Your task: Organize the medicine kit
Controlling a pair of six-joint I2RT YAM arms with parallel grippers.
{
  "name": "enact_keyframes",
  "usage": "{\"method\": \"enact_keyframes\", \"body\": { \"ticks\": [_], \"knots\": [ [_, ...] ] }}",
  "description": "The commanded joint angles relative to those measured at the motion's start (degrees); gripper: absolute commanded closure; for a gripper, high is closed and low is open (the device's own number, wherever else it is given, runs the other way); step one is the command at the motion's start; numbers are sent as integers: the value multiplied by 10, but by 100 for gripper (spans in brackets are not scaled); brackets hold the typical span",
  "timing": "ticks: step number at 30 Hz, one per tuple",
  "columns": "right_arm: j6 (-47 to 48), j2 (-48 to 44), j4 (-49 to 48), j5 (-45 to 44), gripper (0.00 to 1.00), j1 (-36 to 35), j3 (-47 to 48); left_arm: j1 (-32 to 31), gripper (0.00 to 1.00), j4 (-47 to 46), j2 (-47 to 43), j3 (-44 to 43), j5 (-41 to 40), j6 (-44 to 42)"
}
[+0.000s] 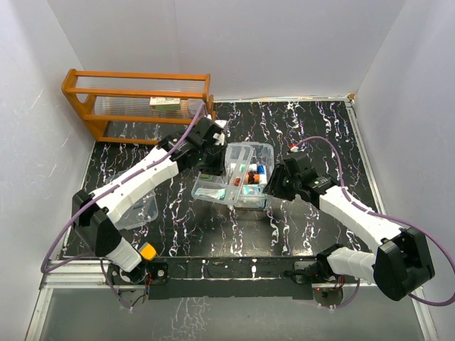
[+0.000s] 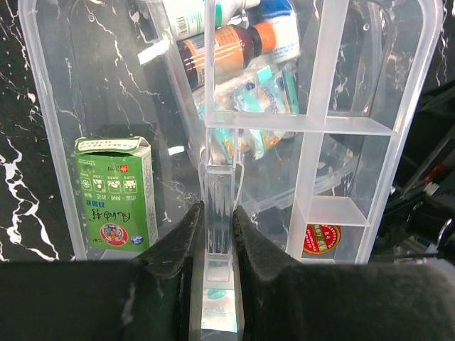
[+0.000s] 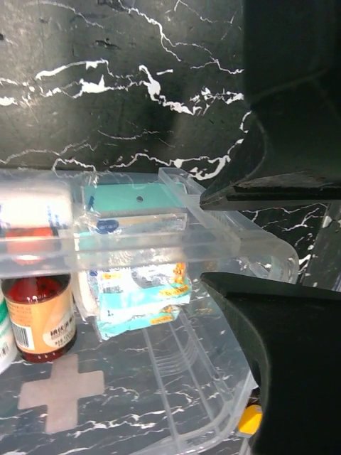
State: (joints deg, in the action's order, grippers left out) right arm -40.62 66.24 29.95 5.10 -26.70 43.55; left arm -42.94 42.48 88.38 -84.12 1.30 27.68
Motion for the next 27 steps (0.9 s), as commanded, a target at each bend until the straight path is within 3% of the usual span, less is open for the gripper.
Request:
{"method": "enact_keyframes", "body": {
  "ticks": [1,8,13,21,27],
  "knots": [
    [-38,-22,-67,-72,61,-1,-17,-20,100,27,41,-69,-48,56],
    [-79,-101,7,-253,61,1,-44,-66,100,124,153,-212,-145,85],
    [-72,-137,46,-325,60,12,-39,-90,100,180,236,-329,-181,112],
    [8,-164,13,-233,57,19,9,-103,100,196,301,-418,-192,148],
    [0,-147,45,-306,60,38,31,-103,100,195,338,-461,-185,167]
  ]
}}
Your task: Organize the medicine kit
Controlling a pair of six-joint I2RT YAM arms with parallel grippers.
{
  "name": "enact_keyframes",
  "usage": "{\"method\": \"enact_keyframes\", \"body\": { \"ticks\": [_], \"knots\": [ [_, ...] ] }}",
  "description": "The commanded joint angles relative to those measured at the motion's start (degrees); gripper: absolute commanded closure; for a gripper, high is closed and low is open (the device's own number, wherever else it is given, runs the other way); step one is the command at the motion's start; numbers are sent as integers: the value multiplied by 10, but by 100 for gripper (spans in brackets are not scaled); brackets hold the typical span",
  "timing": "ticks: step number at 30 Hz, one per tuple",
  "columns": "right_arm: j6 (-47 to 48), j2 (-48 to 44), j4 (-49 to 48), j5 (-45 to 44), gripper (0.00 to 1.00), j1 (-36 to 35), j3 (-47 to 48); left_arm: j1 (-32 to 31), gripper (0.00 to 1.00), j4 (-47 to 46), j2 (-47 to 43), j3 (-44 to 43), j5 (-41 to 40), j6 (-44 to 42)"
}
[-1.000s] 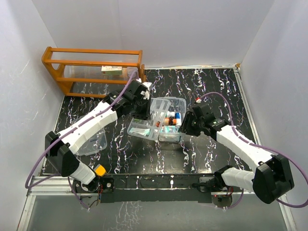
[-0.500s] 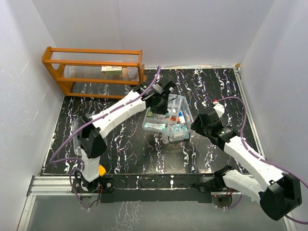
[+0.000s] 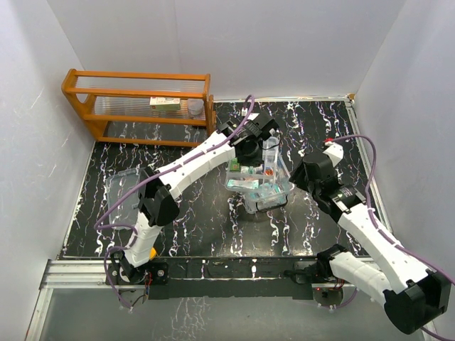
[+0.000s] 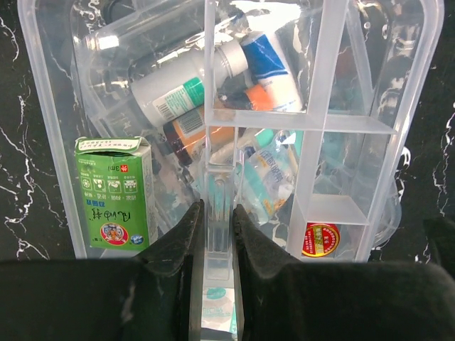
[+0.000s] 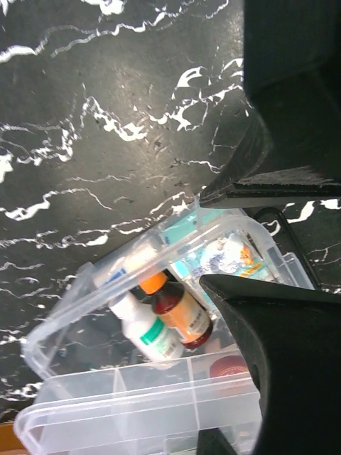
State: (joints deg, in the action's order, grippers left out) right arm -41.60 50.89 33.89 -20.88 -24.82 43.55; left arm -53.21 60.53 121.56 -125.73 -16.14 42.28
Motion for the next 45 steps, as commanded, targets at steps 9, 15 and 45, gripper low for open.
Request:
{"method": "enact_keyframes", "body": {
  "ticks": [9,15,45],
  "knots": [
    [93,75,-53,130,64,75,1,-1,100,23,25,-55,-14,23],
    [118,66,-111,296,66,75,-34,-1,100,35,22,-55,-20,22],
    [71,106,-192,317,66,75,-105,-40,100,89,22,-45,-21,37]
  ]
}}
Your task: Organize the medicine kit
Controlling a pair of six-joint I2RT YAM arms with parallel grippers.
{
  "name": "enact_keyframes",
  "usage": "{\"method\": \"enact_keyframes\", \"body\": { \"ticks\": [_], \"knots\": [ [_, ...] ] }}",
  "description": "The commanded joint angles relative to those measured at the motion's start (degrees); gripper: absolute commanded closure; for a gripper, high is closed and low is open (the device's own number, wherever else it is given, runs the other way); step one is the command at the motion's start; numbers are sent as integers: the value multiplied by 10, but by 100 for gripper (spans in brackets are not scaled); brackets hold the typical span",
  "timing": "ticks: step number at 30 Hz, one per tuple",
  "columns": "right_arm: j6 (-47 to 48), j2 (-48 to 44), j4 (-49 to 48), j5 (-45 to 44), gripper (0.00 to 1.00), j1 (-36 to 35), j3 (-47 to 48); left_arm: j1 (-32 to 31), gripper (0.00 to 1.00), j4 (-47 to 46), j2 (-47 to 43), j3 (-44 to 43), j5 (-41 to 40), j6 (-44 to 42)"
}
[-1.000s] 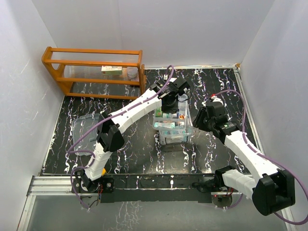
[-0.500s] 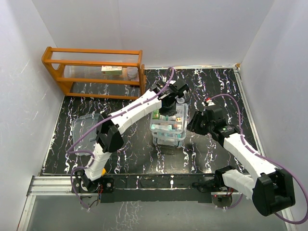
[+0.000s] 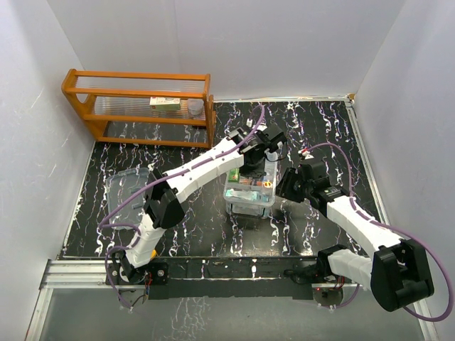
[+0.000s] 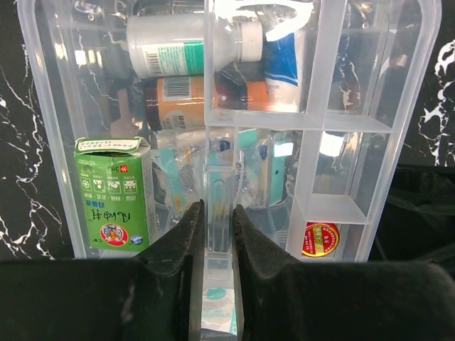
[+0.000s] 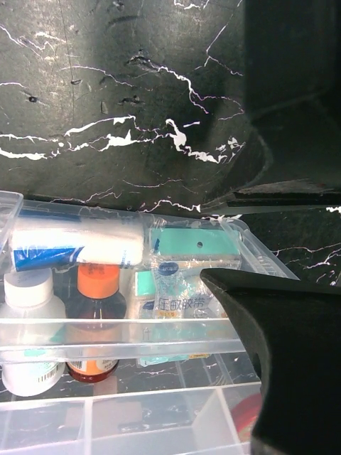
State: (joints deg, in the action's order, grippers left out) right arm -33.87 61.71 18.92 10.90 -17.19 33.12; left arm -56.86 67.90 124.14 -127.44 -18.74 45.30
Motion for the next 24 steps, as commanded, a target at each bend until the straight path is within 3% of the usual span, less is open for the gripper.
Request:
{"method": "enact_keyframes", "body": {
  "ticks": [1,12,24],
  "knots": [
    [-7,-3,-42,-5,66,-1,-3,-4,100,13,-3,-27,5,9],
    [-11,-8,-45,-20,66,-1,-17,-4,100,27,16,-27,-60,15],
    [-13,-21,-42,-22,66,-1,-23,7,100,-11,33,-27,-40,6]
  ]
}}
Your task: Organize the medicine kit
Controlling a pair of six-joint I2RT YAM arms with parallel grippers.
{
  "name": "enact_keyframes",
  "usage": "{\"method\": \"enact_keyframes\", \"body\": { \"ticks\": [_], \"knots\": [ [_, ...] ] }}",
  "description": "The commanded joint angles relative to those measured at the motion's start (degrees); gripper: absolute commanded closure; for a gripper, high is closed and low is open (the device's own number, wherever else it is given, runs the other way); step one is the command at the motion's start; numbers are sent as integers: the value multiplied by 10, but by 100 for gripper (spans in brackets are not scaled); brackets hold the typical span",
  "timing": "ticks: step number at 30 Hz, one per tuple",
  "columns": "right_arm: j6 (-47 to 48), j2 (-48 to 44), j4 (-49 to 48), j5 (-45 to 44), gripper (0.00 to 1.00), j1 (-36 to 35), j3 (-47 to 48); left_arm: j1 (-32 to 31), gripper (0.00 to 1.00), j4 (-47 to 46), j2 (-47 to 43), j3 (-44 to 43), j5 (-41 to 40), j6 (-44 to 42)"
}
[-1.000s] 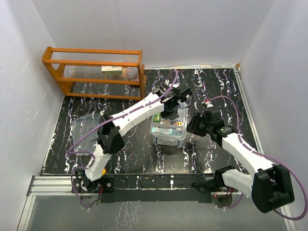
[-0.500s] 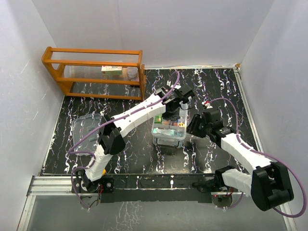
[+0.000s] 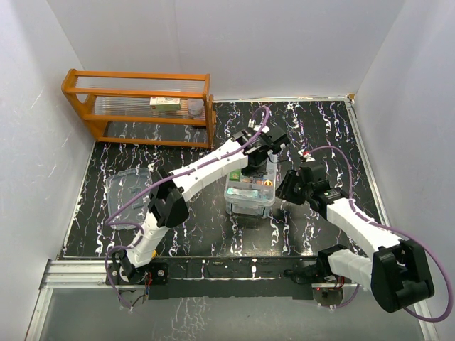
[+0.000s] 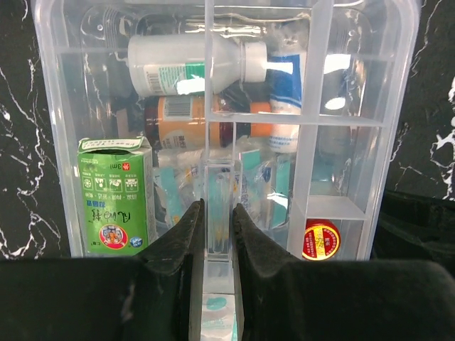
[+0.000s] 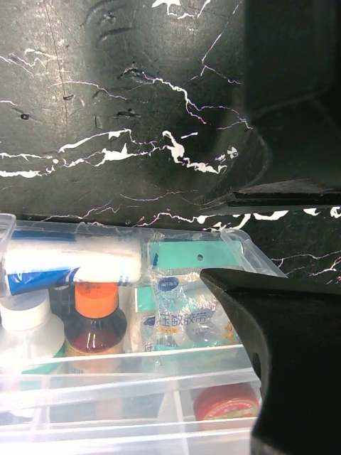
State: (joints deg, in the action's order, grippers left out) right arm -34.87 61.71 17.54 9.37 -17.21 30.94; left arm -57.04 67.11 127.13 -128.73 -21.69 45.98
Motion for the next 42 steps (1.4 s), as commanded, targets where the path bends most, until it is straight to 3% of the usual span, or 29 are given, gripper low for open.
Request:
{"method": "enact_keyframes", "body": {
  "ticks": [1,9,31,37,42],
  "knots": [
    [-3,-21,-28,-6,66,-1,-2,10,100,-5,4,-14,-15,0],
    [-4,-22,-29,-7,66,-1,-5,10,100,-32,-2,13,-17,0],
    [-15,-30,-28,-15,65,-1,-12,8,100,22,17,6,34,-19],
    [-16,-40,-22,-20,65,-1,-8,9,74,19,15,-17,23,-29],
    [-18,-41,-21,-19,64,-1,-9,12,63,-4,-12,-32,27,-42]
  ]
}}
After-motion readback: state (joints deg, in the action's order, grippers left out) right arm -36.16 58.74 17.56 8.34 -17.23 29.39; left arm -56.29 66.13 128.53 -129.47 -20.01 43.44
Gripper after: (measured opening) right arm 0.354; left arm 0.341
